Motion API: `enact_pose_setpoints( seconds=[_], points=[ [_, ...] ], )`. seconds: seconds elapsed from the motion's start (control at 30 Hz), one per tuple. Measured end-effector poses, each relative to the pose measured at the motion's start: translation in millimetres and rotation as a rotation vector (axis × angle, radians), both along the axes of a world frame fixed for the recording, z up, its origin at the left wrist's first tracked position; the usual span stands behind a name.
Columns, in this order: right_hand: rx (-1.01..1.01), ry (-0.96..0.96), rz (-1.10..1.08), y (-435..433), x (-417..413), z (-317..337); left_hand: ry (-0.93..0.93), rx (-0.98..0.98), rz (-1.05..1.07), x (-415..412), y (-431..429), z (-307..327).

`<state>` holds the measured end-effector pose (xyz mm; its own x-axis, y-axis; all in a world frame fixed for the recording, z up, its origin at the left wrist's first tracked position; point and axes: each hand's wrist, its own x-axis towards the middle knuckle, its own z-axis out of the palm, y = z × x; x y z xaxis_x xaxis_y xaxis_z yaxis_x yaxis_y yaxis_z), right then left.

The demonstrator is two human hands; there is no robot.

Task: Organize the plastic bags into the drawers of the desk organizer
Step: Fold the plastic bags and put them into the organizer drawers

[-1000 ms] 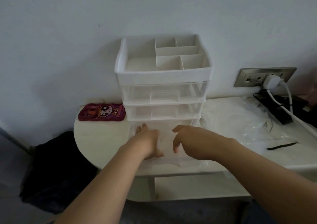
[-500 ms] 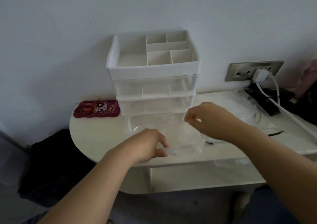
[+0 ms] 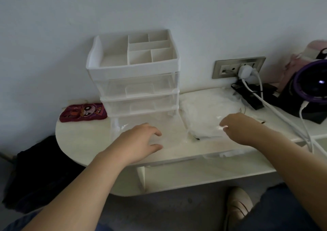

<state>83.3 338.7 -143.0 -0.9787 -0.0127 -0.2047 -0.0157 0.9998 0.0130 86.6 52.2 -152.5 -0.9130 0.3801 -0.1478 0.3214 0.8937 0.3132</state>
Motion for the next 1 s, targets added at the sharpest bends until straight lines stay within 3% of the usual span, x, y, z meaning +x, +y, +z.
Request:
enact_pose_setpoints(
  seconds=[0.13,0.33,0.53,0.73,1.0],
  points=[
    [-0.028,0.150,-0.036,3,-13,-14,0.123,0.047,-0.041,4,11,0],
    [-0.122,0.013,0.089,1,-24,-43,0.143,0.063,-0.065,3,15,-2],
    [-0.018,0.205,0.078,-3,-24,-36,0.149,0.073,-0.049,-1,11,-4],
    [-0.011,0.213,0.081,-4,-22,-30,0.148,0.068,-0.055,-1,11,-3],
    [-0.225,0.213,0.055,-8,-3,5,0.205,0.127,-0.060,1,9,2]
  ],
)
